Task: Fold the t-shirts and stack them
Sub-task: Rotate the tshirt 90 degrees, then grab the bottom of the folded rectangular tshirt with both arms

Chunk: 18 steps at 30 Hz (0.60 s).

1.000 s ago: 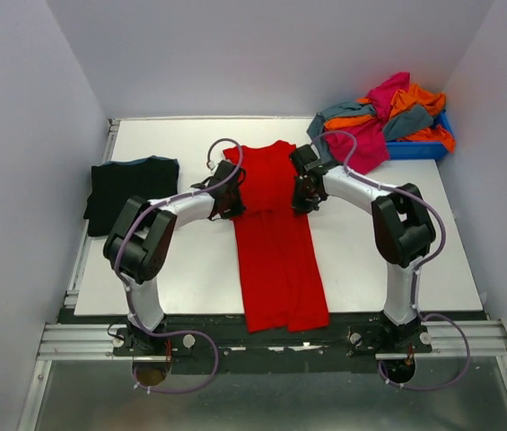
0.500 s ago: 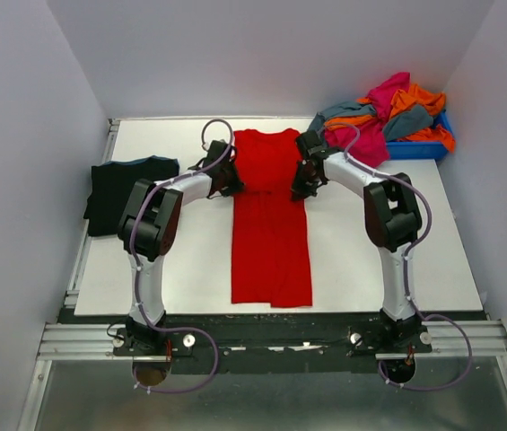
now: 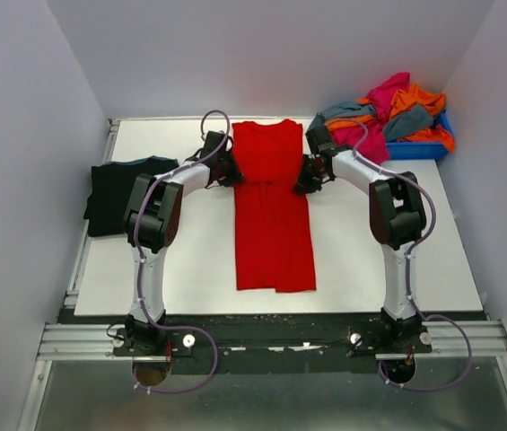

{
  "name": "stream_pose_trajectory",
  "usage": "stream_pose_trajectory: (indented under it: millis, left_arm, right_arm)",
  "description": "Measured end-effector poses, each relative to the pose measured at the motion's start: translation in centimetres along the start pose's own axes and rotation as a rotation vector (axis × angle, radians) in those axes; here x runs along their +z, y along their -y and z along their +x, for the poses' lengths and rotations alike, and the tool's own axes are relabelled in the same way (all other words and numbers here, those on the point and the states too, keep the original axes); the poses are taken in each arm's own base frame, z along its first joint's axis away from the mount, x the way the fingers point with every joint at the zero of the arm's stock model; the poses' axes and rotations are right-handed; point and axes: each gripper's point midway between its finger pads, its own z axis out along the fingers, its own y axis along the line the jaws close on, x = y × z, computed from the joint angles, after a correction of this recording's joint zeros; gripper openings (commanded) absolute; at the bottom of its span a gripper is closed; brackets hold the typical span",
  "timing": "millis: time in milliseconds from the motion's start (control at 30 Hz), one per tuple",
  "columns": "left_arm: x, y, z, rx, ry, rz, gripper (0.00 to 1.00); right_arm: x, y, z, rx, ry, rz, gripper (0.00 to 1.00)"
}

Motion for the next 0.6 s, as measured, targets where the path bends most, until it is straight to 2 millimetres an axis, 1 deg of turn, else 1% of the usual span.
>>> stream_pose_trajectory:
  millis: [33, 67, 100, 200, 233, 300, 367, 400, 433, 500, 533, 567, 600]
  left_arm:
    - [-0.2, 0.0, 0.0, 0.002, -0.003, 0.004, 0.56]
    - [-0.6, 0.1, 0.1, 0.005, -0.001, 0.007, 0.60]
    - [-1.5, 0.0, 0.4, 0.016, -0.002, 0.008, 0.60]
    - [-5.2, 0.0, 1.8, 0.041, -0.005, 0.006, 0.60]
    - [-6.8, 0.3, 2.2, 0.053, 0.003, 0.010, 0.60]
    - [-9.7, 1.3, 3.0, 0.076, 0.027, 0.036, 0.60]
    - [-12.3, 2.4, 4.5, 0.101, 0.044, 0.069, 0.60]
    - [-13.3, 2.7, 5.5, 0.111, 0.044, 0.085, 0.60]
    - [-14.5, 2.7, 7.4, 0.121, 0.036, 0.099, 0.60]
    - [-15.6, 2.1, 10.1, 0.128, 0.006, 0.104, 0.60]
    - [-16.2, 1.5, 12.2, 0.130, -0.019, 0.102, 0.60]
    - [-16.6, 0.6, 13.9, 0.130, -0.043, 0.091, 0.64]
    - [-17.1, -0.3, 15.8, 0.127, -0.071, 0.081, 0.64]
  right_arm:
    - [-0.7, 0.4, 0.7, -0.010, -0.002, -0.009, 0.35]
    - [-1.5, 0.8, 1.7, -0.020, -0.007, -0.011, 0.35]
    - [-2.6, 1.2, 2.5, -0.030, -0.011, -0.016, 0.35]
    - [-6.4, 1.7, 4.2, -0.064, 0.019, -0.055, 0.35]
    - [-7.6, 1.7, 4.8, -0.075, 0.035, -0.076, 0.35]
    - [-10.1, 1.8, 6.3, -0.096, 0.062, -0.115, 0.35]
    - [-11.8, 2.4, 8.2, -0.111, 0.074, -0.139, 0.30]
    - [-12.4, 2.9, 9.4, -0.118, 0.072, -0.144, 0.29]
    - [-12.8, 3.6, 10.9, -0.124, 0.061, -0.143, 0.29]
    - [-12.8, 5.2, 14.1, -0.131, 0.016, -0.128, 0.30]
    - [-12.6, 6.1, 15.9, -0.133, -0.015, -0.114, 0.31]
    - [-12.3, 7.0, 17.8, -0.135, -0.052, -0.098, 0.32]
    - [-12.1, 7.8, 19.6, -0.139, -0.087, -0.083, 0.33]
